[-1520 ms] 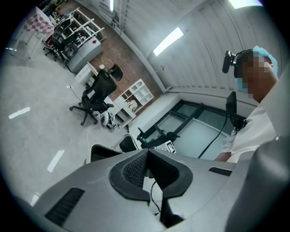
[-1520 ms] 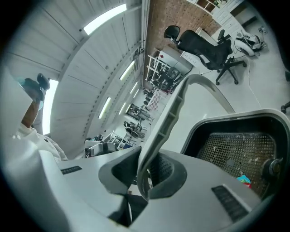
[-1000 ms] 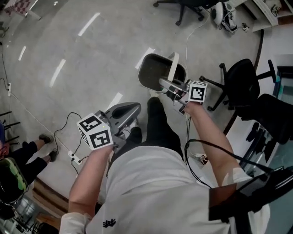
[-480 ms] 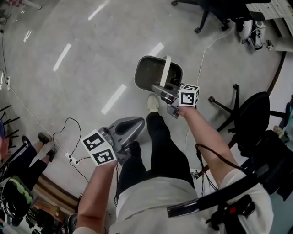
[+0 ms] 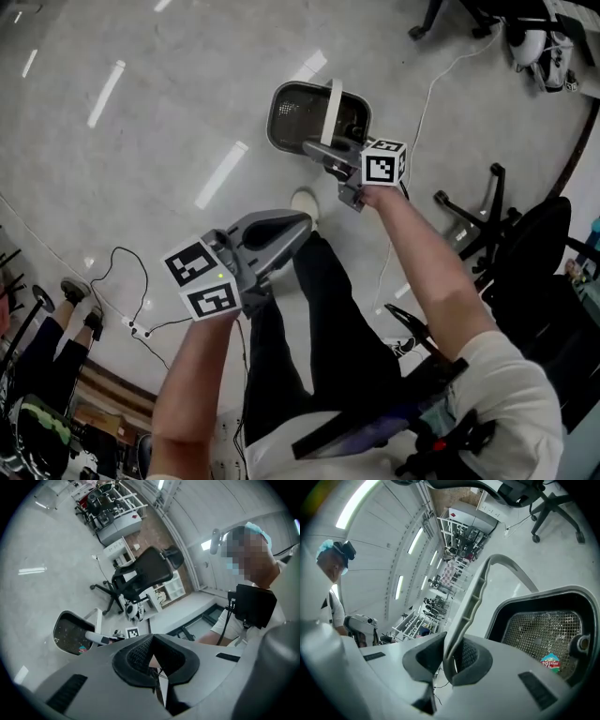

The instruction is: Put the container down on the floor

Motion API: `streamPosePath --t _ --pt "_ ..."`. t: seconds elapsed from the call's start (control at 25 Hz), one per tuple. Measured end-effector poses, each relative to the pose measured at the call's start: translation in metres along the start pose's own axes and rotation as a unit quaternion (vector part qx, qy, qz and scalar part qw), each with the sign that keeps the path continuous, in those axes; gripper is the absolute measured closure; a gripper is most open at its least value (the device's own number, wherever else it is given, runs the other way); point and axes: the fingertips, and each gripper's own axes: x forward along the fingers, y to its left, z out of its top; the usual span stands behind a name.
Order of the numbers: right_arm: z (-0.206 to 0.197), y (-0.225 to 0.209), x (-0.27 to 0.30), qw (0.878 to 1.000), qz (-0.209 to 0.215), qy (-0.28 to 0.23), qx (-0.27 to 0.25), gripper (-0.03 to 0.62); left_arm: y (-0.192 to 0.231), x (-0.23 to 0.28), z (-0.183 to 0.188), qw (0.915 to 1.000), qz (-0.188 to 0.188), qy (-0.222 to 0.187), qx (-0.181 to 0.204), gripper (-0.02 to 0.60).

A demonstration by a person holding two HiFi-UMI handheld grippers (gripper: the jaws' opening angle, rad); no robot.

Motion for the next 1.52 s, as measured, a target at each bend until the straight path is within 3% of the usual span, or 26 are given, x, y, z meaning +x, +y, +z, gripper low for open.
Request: streamPosePath --t 0.36,0.72,1.52 --pt "-0.03 -0.072 0.004 1.0 -0.015 -0.004 0.011 0.559 0.048 0.029 -0.019 0.9996 -0.011 0.022 -0.011 0.571" --pt "-0.05 -0.077 0.006 1.0 0.003 0.0 0.007 0.56 0.075 0.042 -0.027 0.9987 -0.02 0.042 -0.023 0.571" --pt "-0.052 -0.078 -0.001 1.0 -0.018 -0.003 0.005 0.559 0.062 0.053 -0.037 0.9976 -0.03 0.062 -0.01 0.571"
